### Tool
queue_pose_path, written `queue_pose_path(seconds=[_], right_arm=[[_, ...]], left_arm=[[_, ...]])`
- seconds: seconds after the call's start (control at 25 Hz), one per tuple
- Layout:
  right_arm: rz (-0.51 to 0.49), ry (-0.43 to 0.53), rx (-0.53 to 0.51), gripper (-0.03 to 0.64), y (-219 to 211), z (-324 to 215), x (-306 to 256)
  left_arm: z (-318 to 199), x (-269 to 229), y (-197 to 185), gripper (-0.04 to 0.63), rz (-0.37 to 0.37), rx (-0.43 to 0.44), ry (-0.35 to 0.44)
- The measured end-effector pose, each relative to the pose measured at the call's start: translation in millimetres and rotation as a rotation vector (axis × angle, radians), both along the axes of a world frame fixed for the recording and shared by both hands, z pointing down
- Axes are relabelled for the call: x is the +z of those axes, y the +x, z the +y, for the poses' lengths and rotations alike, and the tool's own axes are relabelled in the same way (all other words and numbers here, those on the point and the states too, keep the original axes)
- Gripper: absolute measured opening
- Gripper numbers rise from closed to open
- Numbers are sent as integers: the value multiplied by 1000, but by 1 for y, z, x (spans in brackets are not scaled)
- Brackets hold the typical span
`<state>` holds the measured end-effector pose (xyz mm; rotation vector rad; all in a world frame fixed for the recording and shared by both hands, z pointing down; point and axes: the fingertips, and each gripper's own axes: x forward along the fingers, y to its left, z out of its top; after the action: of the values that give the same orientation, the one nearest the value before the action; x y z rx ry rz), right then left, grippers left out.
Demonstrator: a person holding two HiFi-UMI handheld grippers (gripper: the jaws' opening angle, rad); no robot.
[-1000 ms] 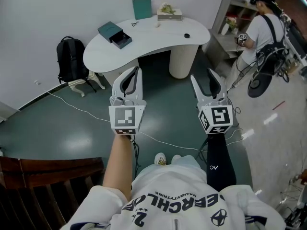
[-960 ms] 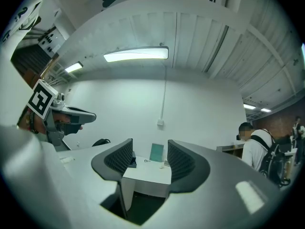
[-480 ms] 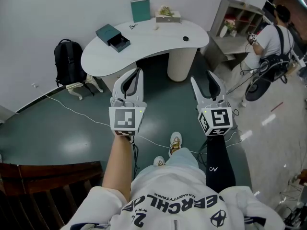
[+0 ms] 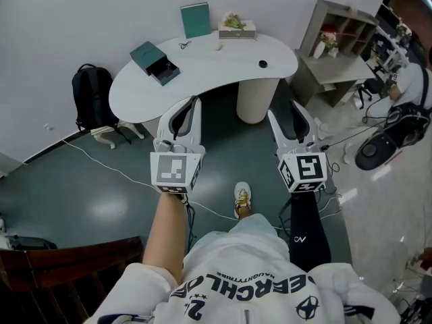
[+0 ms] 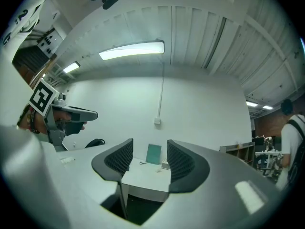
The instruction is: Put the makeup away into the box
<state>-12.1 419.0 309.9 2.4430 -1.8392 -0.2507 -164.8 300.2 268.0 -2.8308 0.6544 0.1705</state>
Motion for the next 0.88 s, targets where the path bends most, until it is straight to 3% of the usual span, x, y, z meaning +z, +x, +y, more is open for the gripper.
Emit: queue_pose_path(seconds=[0.56,0.88], right_arm=[[5,11,-51,252,147,-107,-3],[3,1,-109,252,189,-164,0]], left_arm=[[-95,-6,141,8,4,-38,13],[-141,-1,188,8,-13,-70,9]])
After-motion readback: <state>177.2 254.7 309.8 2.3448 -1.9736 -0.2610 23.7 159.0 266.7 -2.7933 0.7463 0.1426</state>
